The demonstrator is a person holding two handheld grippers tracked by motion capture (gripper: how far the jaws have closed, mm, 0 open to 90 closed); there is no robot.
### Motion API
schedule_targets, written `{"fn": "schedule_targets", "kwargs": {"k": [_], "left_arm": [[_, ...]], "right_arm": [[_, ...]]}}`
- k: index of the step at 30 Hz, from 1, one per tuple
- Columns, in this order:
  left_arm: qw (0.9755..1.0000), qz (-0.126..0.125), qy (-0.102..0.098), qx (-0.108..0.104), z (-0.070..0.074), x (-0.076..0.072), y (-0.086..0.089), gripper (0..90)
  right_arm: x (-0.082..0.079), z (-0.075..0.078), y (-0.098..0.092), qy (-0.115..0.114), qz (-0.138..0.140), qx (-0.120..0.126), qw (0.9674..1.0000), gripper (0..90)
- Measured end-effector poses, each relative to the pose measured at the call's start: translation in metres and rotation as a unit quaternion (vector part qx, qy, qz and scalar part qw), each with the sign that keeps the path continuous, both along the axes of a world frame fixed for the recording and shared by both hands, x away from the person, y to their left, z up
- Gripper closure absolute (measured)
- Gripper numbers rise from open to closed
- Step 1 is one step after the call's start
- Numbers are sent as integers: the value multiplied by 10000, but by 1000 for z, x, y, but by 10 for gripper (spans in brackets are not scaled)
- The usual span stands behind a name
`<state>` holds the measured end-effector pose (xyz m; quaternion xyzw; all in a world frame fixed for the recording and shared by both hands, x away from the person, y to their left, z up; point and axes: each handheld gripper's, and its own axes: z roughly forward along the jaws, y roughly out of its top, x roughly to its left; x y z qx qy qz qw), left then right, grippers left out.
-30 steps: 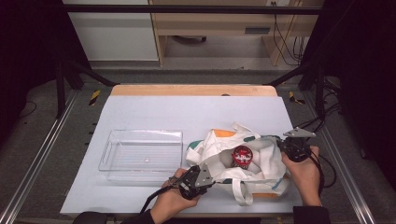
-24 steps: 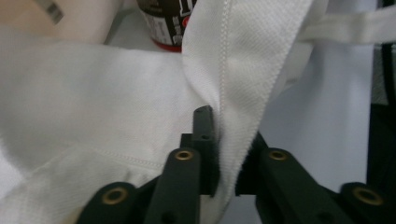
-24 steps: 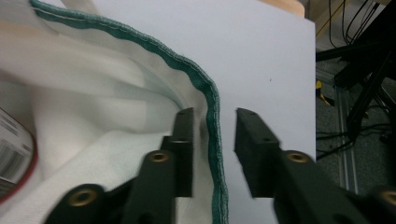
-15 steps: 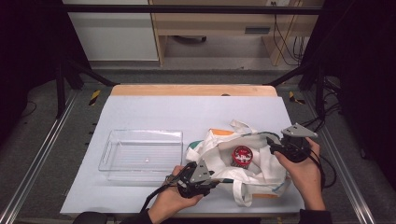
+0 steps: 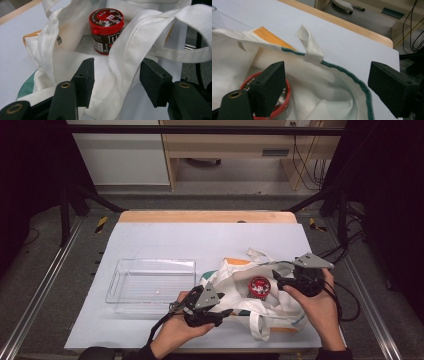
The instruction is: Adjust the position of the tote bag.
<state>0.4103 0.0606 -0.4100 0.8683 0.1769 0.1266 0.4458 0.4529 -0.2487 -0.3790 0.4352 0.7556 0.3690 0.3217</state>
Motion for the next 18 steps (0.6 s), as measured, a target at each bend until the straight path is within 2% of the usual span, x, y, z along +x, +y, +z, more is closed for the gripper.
{"fn": "schedule_targets", "kwargs": {"k": [4,6,8,10,16,18], "left_arm": [[10000,-26,18,-10,4,0,1,449],[10000,-9,49,-74,6,0,2,445],[10000,56,-3,-15,9,2,2,438],[9999,91,-28,-92,13,3,2,434],[9996,140,-154,-184,28,7,2,431],[9994,182,-208,-188,33,11,1,431]], "right_arm": [[-6,2,6,-14,206,44,9998,130],[-10,1,6,-7,219,32,9998,139],[-12,-2,6,34,207,30,9998,146],[-13,-5,5,66,181,44,9998,163],[-17,-3,7,93,185,102,9997,272],[-20,-2,8,90,267,99,9996,317]]}}
